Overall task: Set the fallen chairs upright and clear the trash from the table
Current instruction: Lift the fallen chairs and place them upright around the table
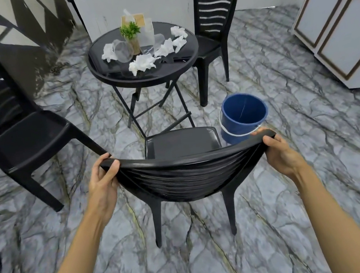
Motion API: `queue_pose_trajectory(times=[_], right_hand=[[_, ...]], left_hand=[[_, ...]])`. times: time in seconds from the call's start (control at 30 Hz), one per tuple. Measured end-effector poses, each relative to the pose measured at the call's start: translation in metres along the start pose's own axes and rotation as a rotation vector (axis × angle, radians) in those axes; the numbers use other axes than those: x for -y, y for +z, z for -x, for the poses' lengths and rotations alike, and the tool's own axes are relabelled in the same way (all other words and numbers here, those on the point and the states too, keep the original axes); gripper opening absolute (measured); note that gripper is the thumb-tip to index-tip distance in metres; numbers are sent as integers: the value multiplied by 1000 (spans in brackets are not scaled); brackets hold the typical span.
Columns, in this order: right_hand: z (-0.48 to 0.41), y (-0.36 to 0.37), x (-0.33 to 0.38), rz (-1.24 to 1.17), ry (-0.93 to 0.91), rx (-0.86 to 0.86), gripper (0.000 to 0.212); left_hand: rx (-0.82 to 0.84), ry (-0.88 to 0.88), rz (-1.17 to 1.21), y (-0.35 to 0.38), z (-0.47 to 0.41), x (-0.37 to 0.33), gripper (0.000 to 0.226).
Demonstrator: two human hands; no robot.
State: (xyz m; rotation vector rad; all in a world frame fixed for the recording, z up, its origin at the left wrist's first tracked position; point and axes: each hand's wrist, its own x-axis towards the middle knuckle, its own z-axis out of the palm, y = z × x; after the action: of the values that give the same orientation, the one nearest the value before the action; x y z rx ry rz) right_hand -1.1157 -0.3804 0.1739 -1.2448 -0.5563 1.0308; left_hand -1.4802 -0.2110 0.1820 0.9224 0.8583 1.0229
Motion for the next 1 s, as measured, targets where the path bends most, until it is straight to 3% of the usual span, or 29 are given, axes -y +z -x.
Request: queue_pose_trajectory(times=[0.27, 0.67, 1.0], right_hand=[[1, -29, -14, -17, 27, 16, 18], [3, -7, -24, -22, -47, 56, 12], [11, -20, -21, -20, 32, 101, 17]], left_hand=[[-18, -29, 10, 17, 6, 12, 29], [41, 3, -73, -4, -9, -9, 26], [74, -66, -186, -13, 12, 2, 27]])
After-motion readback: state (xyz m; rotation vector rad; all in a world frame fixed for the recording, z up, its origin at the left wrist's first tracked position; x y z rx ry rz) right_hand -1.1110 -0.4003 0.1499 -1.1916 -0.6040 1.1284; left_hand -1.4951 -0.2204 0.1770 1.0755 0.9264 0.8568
